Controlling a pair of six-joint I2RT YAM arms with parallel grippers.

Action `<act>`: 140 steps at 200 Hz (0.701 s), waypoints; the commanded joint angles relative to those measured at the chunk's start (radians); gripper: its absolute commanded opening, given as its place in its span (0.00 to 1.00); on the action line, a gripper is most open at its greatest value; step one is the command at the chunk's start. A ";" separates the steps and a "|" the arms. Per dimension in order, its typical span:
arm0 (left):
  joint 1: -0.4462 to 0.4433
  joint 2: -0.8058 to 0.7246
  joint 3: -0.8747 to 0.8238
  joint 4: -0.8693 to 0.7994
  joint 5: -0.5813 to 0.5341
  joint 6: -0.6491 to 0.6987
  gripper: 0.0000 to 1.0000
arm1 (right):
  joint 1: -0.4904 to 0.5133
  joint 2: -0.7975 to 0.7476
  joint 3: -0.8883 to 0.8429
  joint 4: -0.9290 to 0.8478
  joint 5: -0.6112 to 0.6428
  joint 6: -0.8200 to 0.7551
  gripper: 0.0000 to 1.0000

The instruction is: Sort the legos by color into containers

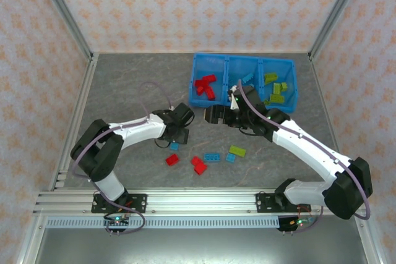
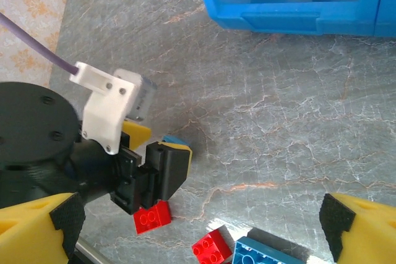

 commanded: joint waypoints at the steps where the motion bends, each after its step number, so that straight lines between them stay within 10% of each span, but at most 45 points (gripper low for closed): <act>1: -0.001 0.020 -0.045 0.072 0.010 -0.041 0.62 | -0.001 0.021 0.014 -0.039 0.033 0.006 0.99; 55: -0.005 -0.022 -0.065 0.128 0.048 -0.061 0.26 | -0.001 0.047 0.032 -0.060 0.022 0.009 1.00; 89: -0.023 -0.126 0.076 0.140 0.117 0.033 0.24 | 0.001 -0.014 0.009 -0.040 0.013 0.025 0.99; 140: -0.067 0.080 0.553 0.171 0.120 0.182 0.22 | 0.001 -0.290 -0.103 0.010 0.360 0.107 0.99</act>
